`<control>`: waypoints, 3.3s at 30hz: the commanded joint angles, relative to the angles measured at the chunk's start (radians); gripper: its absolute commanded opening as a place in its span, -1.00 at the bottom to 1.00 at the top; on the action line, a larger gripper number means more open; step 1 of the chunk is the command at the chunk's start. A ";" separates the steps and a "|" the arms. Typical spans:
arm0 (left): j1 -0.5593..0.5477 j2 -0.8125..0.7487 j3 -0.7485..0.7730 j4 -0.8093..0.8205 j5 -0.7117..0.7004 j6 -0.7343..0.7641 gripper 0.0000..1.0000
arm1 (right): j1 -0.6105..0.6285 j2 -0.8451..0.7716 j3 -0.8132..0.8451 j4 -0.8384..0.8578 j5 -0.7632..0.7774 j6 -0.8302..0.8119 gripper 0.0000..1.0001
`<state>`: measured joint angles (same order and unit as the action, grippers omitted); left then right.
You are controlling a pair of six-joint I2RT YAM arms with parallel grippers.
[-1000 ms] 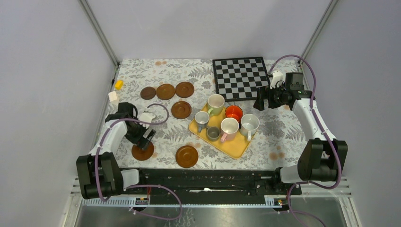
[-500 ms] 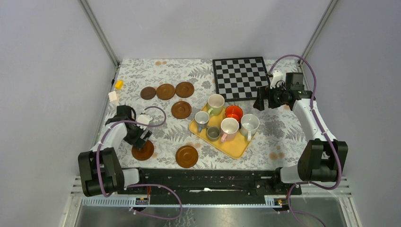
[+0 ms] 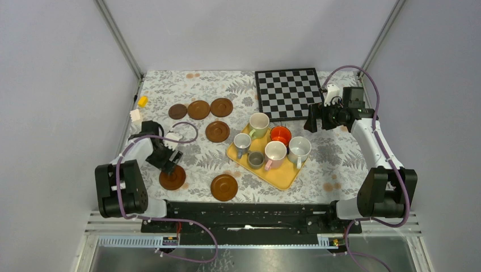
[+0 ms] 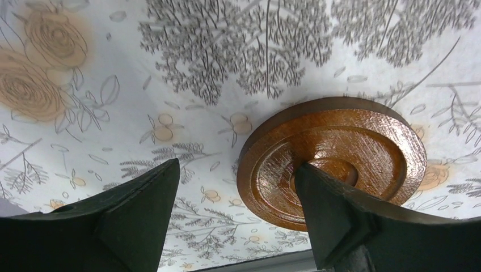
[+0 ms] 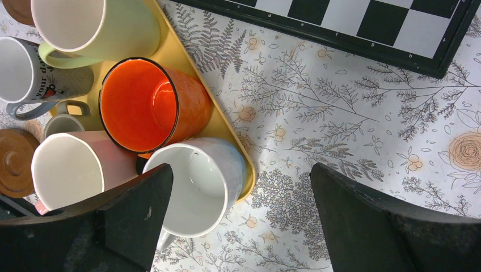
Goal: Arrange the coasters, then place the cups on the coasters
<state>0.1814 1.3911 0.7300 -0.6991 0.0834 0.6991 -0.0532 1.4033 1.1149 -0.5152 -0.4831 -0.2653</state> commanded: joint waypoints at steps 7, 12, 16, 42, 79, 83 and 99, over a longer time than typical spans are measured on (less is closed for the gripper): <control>-0.107 0.245 0.172 0.273 0.085 -0.156 0.62 | -0.004 -0.020 0.011 -0.007 -0.006 -0.003 0.97; -0.149 0.331 0.269 0.301 0.069 -0.204 0.61 | -0.004 -0.020 0.011 -0.007 -0.002 -0.004 0.97; -0.158 0.380 0.330 0.312 0.055 -0.238 0.60 | -0.004 -0.020 0.010 -0.006 -0.003 -0.006 0.97; -0.246 0.518 0.519 0.343 -0.027 -0.339 0.59 | -0.004 -0.020 0.010 -0.008 -0.007 -0.009 0.97; -0.744 -0.214 0.194 -0.198 0.451 0.063 0.63 | -0.004 -0.012 0.021 -0.021 -0.010 -0.008 0.97; -0.981 -0.174 0.183 -0.024 0.325 -0.039 0.62 | -0.004 -0.004 0.017 -0.025 -0.015 -0.007 0.97; -1.344 0.115 0.212 0.103 0.123 0.064 0.68 | -0.010 -0.004 0.032 -0.052 -0.022 -0.011 0.97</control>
<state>-1.1667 1.4776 0.9531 -0.6651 0.2726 0.7193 -0.0555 1.4220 1.1152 -0.5503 -0.4835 -0.2657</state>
